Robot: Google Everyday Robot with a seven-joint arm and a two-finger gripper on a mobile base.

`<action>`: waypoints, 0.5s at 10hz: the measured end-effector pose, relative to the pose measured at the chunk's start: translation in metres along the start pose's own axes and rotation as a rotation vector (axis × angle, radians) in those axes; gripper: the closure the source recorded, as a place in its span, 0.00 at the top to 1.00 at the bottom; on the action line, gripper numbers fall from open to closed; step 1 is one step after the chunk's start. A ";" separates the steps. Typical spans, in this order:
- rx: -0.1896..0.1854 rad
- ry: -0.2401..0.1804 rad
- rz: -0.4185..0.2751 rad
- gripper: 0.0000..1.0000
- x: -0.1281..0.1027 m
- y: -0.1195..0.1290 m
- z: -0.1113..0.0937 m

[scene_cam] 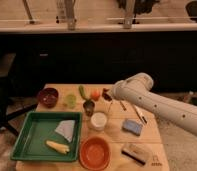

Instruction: Place grapes in purple bowl

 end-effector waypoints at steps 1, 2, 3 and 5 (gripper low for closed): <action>-0.018 -0.010 -0.038 0.00 -0.015 0.008 0.002; -0.041 -0.018 -0.078 0.00 -0.032 0.017 0.004; -0.070 -0.025 -0.125 0.00 -0.050 0.026 0.007; -0.108 -0.026 -0.196 0.00 -0.075 0.036 0.014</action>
